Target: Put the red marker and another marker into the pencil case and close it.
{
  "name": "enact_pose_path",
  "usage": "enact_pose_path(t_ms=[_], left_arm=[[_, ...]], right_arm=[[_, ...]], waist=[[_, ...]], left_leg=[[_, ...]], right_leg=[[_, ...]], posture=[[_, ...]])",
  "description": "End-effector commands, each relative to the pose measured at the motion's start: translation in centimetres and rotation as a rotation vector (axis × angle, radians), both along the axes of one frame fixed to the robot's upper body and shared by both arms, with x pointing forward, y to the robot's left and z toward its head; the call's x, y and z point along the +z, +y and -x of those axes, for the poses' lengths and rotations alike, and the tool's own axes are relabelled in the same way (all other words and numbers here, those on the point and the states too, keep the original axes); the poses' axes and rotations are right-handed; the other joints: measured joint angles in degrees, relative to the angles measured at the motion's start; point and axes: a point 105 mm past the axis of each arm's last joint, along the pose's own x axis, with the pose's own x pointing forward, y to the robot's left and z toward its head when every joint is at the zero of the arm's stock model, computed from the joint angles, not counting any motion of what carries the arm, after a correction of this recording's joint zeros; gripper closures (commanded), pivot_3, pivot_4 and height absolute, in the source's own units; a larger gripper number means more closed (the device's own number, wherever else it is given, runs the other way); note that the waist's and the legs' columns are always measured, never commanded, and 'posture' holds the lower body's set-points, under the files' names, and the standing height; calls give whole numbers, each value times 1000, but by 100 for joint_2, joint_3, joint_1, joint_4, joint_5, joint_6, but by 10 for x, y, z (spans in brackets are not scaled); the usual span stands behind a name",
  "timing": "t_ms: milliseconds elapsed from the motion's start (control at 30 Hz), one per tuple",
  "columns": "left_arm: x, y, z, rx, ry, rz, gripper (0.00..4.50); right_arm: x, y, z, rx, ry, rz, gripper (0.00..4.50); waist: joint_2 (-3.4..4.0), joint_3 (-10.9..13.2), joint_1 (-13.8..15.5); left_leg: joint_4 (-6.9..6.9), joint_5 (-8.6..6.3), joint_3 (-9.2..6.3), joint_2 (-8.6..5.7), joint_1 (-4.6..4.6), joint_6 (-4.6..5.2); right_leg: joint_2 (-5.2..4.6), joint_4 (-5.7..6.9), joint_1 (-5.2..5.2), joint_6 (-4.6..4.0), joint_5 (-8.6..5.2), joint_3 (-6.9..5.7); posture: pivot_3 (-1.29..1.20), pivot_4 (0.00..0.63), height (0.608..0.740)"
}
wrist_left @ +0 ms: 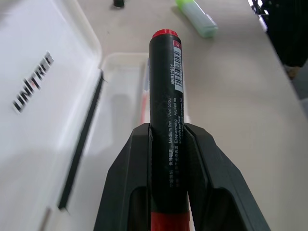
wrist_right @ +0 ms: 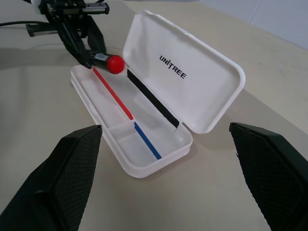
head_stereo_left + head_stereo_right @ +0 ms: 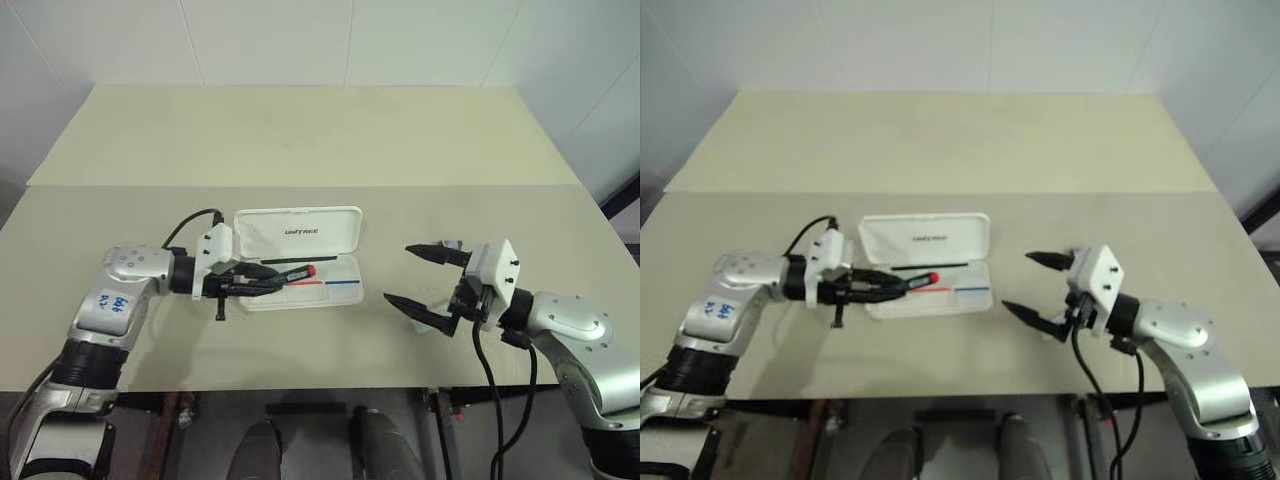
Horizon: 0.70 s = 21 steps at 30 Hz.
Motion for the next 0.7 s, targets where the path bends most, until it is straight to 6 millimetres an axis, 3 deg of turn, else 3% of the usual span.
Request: enact_pose_path(t_ms=[33,700], left_arm=[[7,-7,-10,-1,-81,-8,3997],[-6,-28,-38,49,-184,-66,3997]], right_arm=[[14,-3,6,-13,-70,9,0],[18,-1,11,-49,-85,-13,0]], waist=[[0,0,8],[0,0,13]], left_leg=[[0,1,0,0,0,1],[3,1,-1,0,-1,1]], right_leg=[[0,1,0,1,0,0],[0,-1,3,17,9,0]], posture=[[0,150,740],[0,150,740]])
